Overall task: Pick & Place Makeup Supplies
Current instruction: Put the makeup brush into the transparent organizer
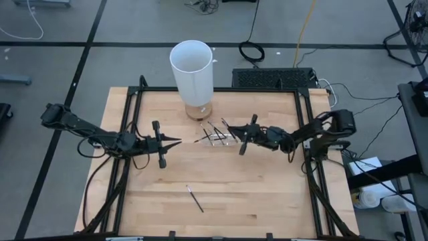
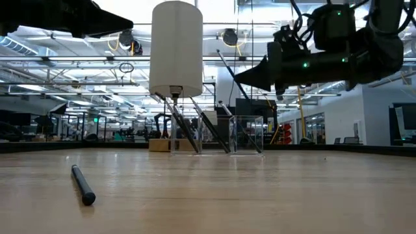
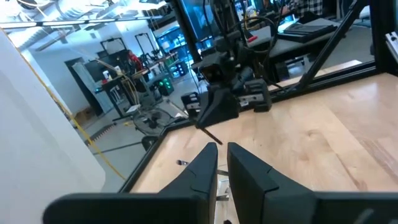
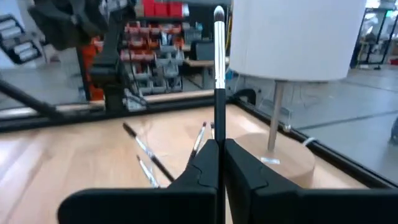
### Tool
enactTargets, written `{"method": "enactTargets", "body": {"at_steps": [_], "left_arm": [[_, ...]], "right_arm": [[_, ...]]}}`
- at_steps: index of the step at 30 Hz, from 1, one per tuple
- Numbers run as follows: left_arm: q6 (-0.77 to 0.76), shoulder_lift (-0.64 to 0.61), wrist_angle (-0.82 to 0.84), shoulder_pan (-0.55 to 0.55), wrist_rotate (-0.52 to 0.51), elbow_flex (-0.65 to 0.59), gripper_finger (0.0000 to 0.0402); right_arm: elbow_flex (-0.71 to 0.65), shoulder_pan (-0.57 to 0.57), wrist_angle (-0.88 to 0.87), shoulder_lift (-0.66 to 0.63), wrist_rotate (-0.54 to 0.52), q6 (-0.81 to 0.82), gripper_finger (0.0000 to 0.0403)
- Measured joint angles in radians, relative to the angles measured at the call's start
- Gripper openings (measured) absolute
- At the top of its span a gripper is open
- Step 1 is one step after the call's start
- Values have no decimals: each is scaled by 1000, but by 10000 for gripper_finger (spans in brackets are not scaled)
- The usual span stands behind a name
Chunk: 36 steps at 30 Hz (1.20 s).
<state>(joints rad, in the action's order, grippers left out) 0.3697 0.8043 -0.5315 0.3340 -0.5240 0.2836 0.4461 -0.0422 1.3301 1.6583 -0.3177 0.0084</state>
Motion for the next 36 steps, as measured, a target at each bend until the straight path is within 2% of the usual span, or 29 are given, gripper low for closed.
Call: {"method": "enactTargets", "body": {"at_steps": [3,7,14,25,36], "left_arm": [[-10,0,5,0,0,0,47],[-10,0,5,0,0,0,47],[-10,0,12,0,0,0,47],[-19,0,3,1,0,0,47],[-43,0,4,1,1,0,47]], "right_arm": [[22,-11,67,86,-11,28,0],[40,-8,115,167,-84,28,0],[38,18,140,196,-206,7,0],[38,22,82,196,-179,24,0],[38,34,151,196,-129,-27,0]]}}
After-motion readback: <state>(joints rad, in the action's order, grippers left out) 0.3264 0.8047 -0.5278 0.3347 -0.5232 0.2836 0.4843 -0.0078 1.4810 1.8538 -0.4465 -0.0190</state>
